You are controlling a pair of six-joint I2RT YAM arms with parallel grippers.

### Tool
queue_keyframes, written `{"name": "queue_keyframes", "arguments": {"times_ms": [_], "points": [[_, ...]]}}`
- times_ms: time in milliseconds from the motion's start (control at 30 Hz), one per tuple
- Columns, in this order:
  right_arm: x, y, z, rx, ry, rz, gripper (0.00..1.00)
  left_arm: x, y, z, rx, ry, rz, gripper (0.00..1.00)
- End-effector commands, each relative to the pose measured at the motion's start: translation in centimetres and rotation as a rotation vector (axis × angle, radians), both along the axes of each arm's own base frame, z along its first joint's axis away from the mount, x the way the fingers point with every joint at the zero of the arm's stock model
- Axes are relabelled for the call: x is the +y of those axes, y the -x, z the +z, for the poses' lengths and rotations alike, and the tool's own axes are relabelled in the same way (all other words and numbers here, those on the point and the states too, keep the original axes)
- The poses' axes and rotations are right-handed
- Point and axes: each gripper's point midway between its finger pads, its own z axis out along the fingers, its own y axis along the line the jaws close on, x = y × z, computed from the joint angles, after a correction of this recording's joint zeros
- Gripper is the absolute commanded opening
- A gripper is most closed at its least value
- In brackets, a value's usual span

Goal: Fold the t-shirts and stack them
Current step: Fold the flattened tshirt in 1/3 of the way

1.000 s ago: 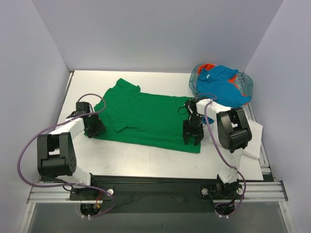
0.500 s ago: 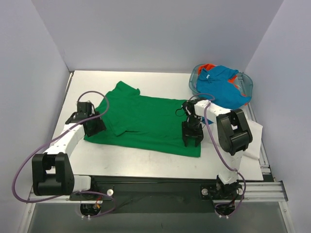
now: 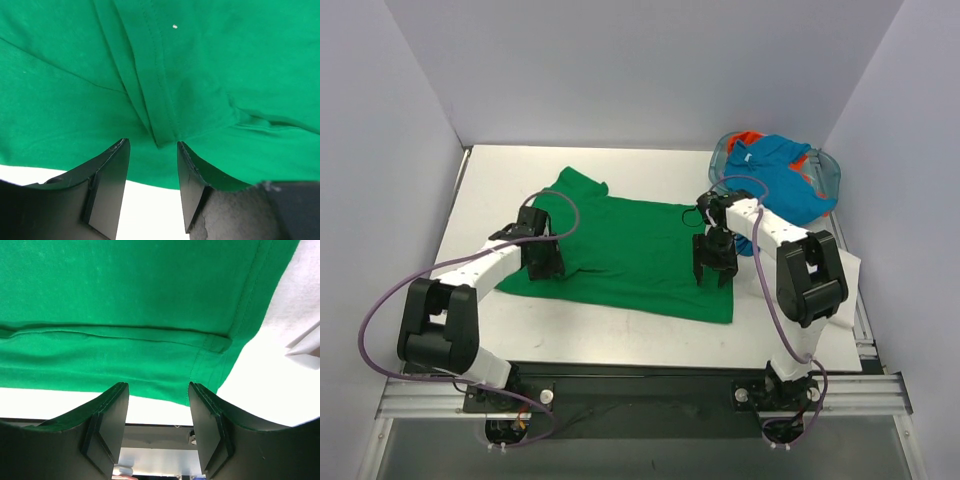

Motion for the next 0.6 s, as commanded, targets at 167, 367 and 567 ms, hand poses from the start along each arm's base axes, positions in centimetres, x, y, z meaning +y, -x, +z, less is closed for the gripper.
{"name": "queue_keyframes", "arguments": {"times_ms": [167,367,567], "points": [[-0.7,1.3,1.7,0.005,0.014,-0.007,0.52,-0.7,-1.3,-0.8,-0.001,0.024,0.011,0.5],[-0.7,1.3,1.7,0.008,0.015,-0.01,0.52,-1.3,-1.2,-1.2,0.021,0.051,-0.005,0.42],[-0.6,1.2,1.7,0.01,0.01,-0.018,0.52,-1.8,-1.2,-1.4,0.024,0.074,-0.018,0.38]]}}
